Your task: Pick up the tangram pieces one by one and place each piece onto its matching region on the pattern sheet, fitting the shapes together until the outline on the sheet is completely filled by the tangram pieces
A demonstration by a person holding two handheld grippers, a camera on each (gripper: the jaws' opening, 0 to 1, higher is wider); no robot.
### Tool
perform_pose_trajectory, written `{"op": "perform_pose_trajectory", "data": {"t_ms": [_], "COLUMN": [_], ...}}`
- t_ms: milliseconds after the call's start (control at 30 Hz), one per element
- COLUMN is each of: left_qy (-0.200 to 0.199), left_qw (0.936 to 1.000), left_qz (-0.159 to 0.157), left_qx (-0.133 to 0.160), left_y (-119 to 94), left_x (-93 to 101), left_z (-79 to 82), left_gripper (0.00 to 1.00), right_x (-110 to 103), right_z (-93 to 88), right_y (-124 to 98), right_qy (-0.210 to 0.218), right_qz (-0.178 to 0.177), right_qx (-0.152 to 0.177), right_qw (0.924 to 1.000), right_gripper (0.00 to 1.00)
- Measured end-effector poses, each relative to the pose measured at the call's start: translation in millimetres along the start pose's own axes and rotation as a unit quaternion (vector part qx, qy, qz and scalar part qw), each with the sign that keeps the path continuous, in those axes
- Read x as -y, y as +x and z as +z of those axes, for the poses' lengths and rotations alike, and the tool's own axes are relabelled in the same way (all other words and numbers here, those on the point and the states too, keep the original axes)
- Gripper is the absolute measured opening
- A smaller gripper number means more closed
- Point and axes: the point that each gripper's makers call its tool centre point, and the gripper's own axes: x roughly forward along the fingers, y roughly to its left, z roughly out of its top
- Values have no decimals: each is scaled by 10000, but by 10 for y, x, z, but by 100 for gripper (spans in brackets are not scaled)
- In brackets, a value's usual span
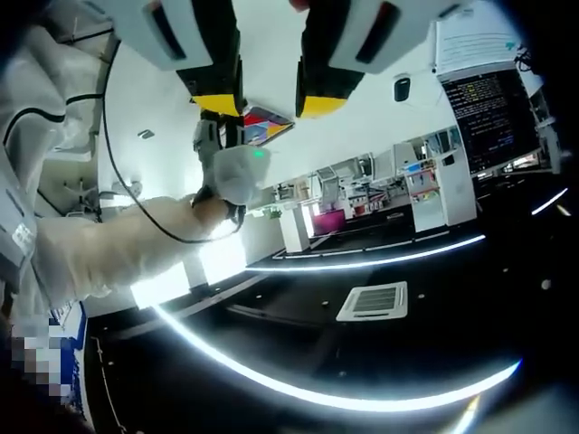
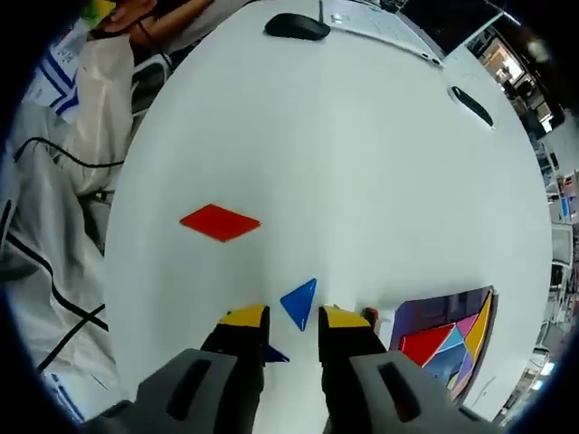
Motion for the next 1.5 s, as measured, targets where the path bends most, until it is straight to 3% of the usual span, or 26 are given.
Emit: {"op": "perform_pose_trajectory", "data": {"t_ms": [233,367,633,733,800,1000,1233,1500], "left_qy": [84,68,36,53,22,36,38,16], "left_qw": [9999,10000,10000,10000,9999,9997,9998,9999], "left_qz": [-90,-43,-9,-31,-95,-128,-72,-44], "left_qx": [-8,26,2,18,131,228,173,143], "left_y": [13,-20,-10,-13,-17,-44,-64,-28], "left_x": [65,23,-16,-8,0,24,11,0], "left_z": [41,50,32,45,85,131,107,90], "left_gripper": [25,25,25,25,25,25,25,25], "right_x": [63,121,126,117,152,132,104,139], "right_z": [15,18,20,40,50,66,80,75], "right_y": [6,7,-12,-14,-11,-8,3,3], "right_qy": [273,775,1039,1793,2005,1864,1401,1906], "right_qz": [115,74,111,218,215,117,-136,-191], "right_qx": [-251,-66,379,472,490,367,32,-269], "right_qw": [9992,9969,9938,9824,9782,9817,9900,9811], "right_gripper": [19,14,15,15,15,15,16,15]}}
